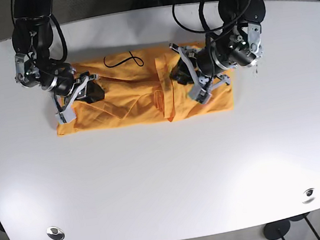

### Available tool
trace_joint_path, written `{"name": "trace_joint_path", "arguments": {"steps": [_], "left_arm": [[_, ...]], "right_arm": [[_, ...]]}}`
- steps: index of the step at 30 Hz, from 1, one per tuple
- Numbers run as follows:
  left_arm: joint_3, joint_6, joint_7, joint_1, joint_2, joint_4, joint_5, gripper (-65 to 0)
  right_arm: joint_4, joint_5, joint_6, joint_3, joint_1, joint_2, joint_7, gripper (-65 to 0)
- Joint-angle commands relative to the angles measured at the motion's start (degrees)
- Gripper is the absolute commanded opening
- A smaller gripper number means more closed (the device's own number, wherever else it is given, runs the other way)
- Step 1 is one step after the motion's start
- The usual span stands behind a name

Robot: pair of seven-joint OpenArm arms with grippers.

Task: Fold the T-shirt properly
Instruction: 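Fold the strip's end with the left gripper toward the right gripper, then fold the strip's other end with the right gripper over toward the left gripper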

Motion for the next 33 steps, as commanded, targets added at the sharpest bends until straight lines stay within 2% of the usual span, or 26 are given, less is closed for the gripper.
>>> {"name": "trace_joint_path", "arguments": {"steps": [1,3,4,6,7,9,10,11,14,18,33], "left_arm": [[-5.88,-0.1,-0.51,-0.62,-0.65,1.16,-3.73,-53.9],[-11.25,-0.1,-0.51,-0.44,-1.09,0.64,-6.72,-53.9],[-13.45,-0.45,-0.51,-0.35,-1.36,-0.07,-7.6,-53.9],[-16.17,-4.05,-0.51,-0.27,-2.68,-2.35,-8.57,-54.0],[-17.23,-7.22,-0.51,-0.27,-2.94,-4.02,-8.74,-54.0],[-20.74,-14.78,-0.51,-0.18,-2.68,-7.45,-8.21,-54.3],[-21.71,-16.76,-0.51,-0.09,-2.68,-8.68,-8.13,-55.6],[-22.5,-16.76,-0.51,0.26,-2.68,-10.44,-8.13,-59.4],[-22.76,-16.76,-0.51,0.26,-2.85,-15.45,-8.13,-60.8],[-22.85,-16.76,-0.51,0.44,-2.94,-17.91,-8.21,-60.8],[-22.85,-16.76,-0.51,0.52,-3.03,-17.91,-8.13,-60.8]], "right_arm": [[1.0,5.2,0.26,3.37,0.48,1.94,-0.07,-51.8],[0.91,8.36,0.08,8.03,0.57,2.03,-1.92,-50.9],[0.83,8.8,-0.88,10.58,0.66,2.03,-3.33,-47.9],[0.91,9.07,-3.26,16.21,0.75,2.12,-6.14,-36.1],[0.91,9.07,-3.78,18.67,1.19,2.12,-7.2,-29.0],[0.56,8.8,-4.05,24.12,1.63,2.12,-9.75,-13.8],[0.56,8.72,-4.05,25.96,1.63,2.12,-10.8,-9.7],[0.56,8.72,-4.05,27.9,1.63,2.12,-12.12,-7.1],[0.56,8.63,-4.05,29.39,1.36,1.94,-15.02,-7.3],[0.47,8.63,-4.05,28.25,-0.4,-0.43,-15.37,-7.3],[-5.15,8.8,-4.05,14.27,0.31,-1.49,-10.89,-7.5]]}}
